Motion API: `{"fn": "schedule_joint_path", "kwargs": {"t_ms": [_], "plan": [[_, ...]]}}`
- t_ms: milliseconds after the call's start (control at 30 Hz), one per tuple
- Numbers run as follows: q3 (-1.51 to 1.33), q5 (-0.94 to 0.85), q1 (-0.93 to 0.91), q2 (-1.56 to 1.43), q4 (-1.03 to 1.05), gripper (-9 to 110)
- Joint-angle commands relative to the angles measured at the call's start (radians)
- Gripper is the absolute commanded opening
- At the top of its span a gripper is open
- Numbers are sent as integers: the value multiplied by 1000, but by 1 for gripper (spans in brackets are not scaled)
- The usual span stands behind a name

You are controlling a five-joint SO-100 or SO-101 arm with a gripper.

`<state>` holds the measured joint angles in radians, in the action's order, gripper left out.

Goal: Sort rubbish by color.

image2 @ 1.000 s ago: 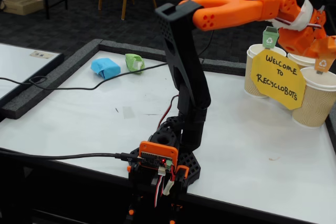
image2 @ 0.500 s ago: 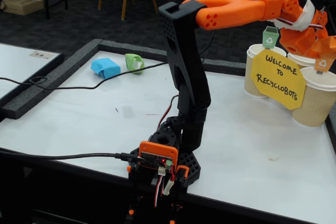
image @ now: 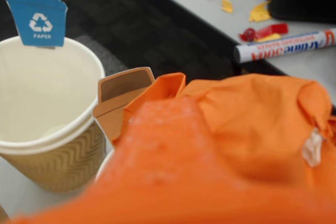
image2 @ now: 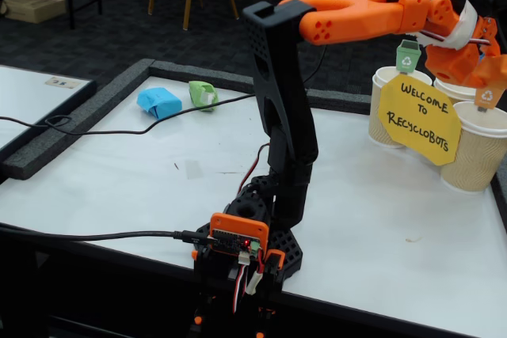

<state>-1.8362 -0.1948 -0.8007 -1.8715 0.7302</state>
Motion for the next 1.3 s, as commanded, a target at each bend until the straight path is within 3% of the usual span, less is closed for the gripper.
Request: {"fn": "schedule_joint_path", "kwargs": {"t_ms": [0, 433, 633, 933, 1267], "plan": [[57, -8, -25, -18, -12, 14], [71, -8, -25, -20, -2, 15], [141, -6, -21, -48, 89, 10], [77, -5, 5, -258, 210, 0], [26, -5, 129, -537, 360, 0]]}}
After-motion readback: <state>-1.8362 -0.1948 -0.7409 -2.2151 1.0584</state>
